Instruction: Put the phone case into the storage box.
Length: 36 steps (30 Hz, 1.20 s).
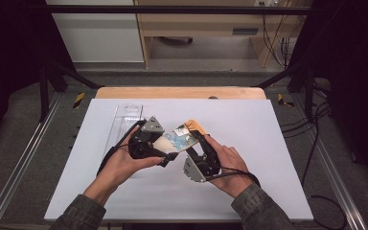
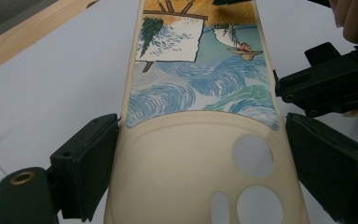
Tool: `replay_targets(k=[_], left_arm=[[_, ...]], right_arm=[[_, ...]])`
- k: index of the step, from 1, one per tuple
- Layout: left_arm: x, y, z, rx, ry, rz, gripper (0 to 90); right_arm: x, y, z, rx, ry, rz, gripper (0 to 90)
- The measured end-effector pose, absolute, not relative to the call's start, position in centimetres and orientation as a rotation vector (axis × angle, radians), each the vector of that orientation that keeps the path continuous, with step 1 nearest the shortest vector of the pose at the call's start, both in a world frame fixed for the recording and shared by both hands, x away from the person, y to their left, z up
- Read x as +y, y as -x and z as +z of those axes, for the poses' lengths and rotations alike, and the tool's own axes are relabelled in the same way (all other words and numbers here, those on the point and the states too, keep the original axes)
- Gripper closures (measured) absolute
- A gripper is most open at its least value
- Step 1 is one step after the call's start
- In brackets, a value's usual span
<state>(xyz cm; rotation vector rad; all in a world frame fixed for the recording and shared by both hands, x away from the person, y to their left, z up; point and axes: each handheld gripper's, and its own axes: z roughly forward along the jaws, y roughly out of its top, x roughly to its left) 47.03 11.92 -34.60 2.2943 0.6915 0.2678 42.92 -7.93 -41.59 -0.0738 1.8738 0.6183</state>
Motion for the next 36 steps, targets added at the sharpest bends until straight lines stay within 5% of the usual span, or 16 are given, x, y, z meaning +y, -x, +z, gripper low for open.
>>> replay_targets(k=[14, 21, 36], left_arm=[[12.2, -47.0, -34.0, 0.720, -2.270, 0.161, 11.0], [13.1, -47.1, -34.1, 0.767, -2.164, 0.167, 8.3], [17.2, -46.8, -32.9, 0.784, -1.894, 0.406, 5.2]], right_arm=[[-7.3, -41.9, -41.6, 1.832, 0.230, 0.563, 78.3], [-7.1, -41.9, -42.1, 1.873, 0.246, 0.569, 79.5], [-10.9, -44.5, -42.5, 1.976, 0.013, 0.588, 79.5]])
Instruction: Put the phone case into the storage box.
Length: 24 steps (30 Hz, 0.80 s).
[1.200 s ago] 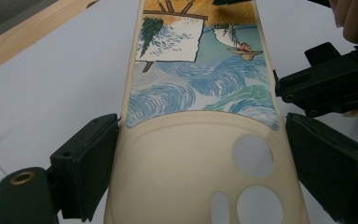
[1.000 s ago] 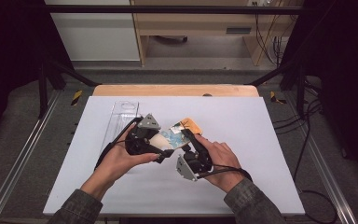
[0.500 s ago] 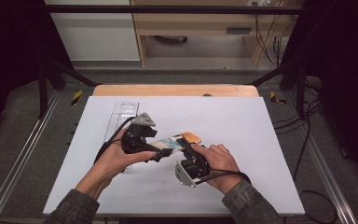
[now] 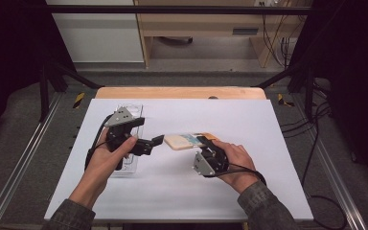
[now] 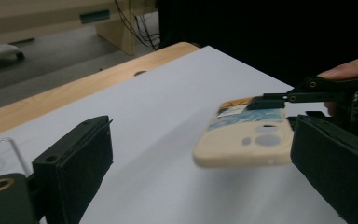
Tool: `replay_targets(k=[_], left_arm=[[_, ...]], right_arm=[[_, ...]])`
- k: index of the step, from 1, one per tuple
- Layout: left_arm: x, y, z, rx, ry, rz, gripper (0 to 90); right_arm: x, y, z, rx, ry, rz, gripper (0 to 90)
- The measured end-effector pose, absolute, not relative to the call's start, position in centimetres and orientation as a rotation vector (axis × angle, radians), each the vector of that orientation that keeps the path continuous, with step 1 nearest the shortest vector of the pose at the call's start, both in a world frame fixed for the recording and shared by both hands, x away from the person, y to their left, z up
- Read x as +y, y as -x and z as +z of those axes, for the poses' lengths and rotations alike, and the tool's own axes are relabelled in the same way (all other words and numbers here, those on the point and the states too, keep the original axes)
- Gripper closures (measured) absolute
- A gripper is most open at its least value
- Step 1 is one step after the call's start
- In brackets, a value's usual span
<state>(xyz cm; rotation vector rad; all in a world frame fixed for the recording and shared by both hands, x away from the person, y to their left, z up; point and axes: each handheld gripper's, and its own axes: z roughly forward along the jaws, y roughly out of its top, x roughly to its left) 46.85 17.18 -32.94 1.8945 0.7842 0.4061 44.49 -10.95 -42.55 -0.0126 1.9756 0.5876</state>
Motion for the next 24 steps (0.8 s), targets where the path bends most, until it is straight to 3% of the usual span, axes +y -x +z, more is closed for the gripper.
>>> replay_targets(k=[11, 24], left_arm=[[18.1, -46.2, -33.5, 0.822, -1.804, 0.519, 3.0], [17.3, -45.6, -34.4, 0.815, -1.761, 0.515, 2.7]], right_arm=[[-13.7, -45.0, -42.0, 2.024, -0.284, 0.839, 79.5], [-15.2, -45.1, -42.3, 2.003, -0.590, 1.188, 79.5]])
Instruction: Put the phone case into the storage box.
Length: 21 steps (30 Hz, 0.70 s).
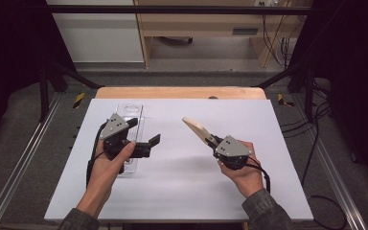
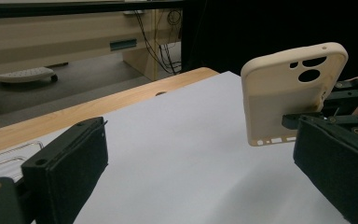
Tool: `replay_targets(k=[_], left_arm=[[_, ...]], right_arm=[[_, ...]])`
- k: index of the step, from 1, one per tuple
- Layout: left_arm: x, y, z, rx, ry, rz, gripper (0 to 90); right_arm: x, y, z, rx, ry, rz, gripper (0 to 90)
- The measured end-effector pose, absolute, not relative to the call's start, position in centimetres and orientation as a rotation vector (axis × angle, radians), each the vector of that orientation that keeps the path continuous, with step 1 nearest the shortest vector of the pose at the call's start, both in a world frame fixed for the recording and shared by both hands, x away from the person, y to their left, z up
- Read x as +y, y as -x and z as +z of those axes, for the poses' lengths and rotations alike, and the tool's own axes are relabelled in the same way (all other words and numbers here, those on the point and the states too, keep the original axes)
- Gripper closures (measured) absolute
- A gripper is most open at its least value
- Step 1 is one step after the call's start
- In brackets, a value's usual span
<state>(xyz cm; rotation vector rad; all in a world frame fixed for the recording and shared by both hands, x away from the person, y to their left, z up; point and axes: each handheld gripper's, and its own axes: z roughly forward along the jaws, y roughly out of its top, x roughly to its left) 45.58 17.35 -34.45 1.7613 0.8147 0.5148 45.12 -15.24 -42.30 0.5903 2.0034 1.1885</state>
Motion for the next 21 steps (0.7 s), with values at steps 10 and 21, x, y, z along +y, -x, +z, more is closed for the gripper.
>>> replay_targets(k=[10, 21], left_arm=[[15.9, -45.4, -34.7, 0.817, -1.727, 0.525, 3.0], [14.2, -45.5, -35.4, 0.805, -1.713, 0.495, 2.9]], right_arm=[[-15.0, -45.3, -42.7, 1.976, -0.753, 1.400, 79.4], [-13.4, -45.3, -43.4, 1.972, -0.860, 1.540, 79.4]])
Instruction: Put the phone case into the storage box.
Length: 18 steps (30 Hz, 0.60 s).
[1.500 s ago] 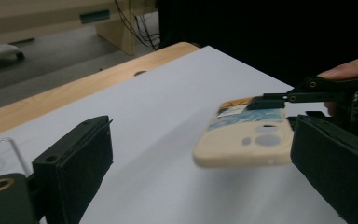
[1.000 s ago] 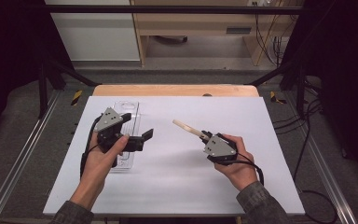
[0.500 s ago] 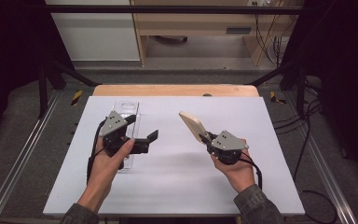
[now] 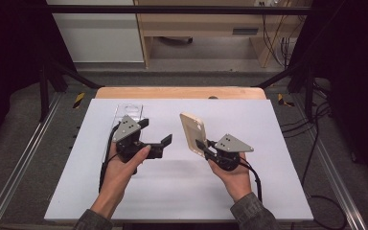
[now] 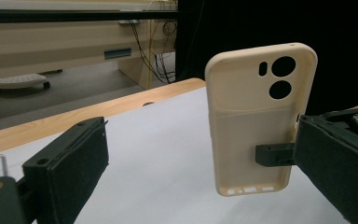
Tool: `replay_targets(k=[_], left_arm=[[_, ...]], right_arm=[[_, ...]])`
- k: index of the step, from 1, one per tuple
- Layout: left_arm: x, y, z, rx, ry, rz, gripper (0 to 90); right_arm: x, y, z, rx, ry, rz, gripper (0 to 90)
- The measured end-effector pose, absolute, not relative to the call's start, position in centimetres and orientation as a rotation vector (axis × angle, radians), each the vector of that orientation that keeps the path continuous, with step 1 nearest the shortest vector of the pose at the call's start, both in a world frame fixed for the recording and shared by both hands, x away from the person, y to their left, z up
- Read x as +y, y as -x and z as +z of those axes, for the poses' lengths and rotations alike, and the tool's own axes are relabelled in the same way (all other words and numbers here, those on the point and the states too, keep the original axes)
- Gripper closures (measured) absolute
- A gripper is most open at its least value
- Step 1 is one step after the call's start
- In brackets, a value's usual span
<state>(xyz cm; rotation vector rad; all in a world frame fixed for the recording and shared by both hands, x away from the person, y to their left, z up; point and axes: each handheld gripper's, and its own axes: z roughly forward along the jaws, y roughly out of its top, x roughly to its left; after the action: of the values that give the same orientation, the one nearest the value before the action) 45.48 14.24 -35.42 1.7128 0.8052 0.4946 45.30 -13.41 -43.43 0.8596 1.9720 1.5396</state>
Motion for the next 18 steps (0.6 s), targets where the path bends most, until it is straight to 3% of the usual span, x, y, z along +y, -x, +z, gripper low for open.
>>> replay_targets(k=[18], left_arm=[[10.4, -46.0, -36.9, 0.785, -1.691, 0.400, 2.4]], right_arm=[[-11.7, -44.9, -43.5, 1.970, -0.877, 1.598, 79.4]])
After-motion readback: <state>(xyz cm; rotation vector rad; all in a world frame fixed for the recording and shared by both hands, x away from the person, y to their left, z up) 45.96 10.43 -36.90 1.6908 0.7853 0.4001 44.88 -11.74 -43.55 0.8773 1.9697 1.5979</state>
